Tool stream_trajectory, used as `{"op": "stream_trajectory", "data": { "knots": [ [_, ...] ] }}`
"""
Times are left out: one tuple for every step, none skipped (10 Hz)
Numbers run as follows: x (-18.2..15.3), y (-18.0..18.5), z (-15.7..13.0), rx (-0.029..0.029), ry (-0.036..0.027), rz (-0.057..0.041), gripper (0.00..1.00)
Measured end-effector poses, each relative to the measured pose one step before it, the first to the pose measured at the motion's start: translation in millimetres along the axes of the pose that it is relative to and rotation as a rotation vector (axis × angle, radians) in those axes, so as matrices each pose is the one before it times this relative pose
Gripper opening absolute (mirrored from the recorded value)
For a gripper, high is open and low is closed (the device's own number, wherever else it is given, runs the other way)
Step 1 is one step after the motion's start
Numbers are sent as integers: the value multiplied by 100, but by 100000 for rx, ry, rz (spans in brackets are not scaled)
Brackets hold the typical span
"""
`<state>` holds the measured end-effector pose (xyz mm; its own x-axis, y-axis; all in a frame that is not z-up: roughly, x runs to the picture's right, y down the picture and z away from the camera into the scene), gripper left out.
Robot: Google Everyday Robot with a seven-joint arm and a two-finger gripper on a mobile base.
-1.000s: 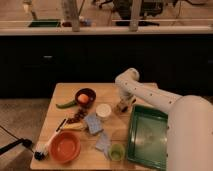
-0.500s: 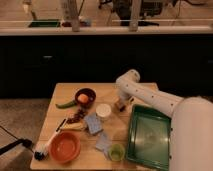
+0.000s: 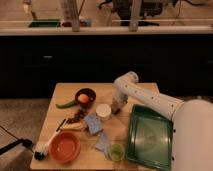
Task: Wipe table surface with eraser
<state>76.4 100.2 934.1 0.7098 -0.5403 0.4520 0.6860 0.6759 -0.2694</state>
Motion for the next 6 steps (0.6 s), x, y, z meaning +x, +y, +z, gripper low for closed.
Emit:
{"op": "stream_trajectory", "data": {
  "knots": [
    [-532, 320, -37, -170, -1007, -1147, 0],
    [-617, 548, -25, -734, -1141, -725, 0],
    [-359, 586, 51, -1110, -654, -236, 0],
    [-156, 626, -36, -1288, -273, 368, 0],
    [87, 703, -65, -1280, 206, 1152, 0],
    [211, 537, -98, -1092, 482, 1050, 0]
  ]
}}
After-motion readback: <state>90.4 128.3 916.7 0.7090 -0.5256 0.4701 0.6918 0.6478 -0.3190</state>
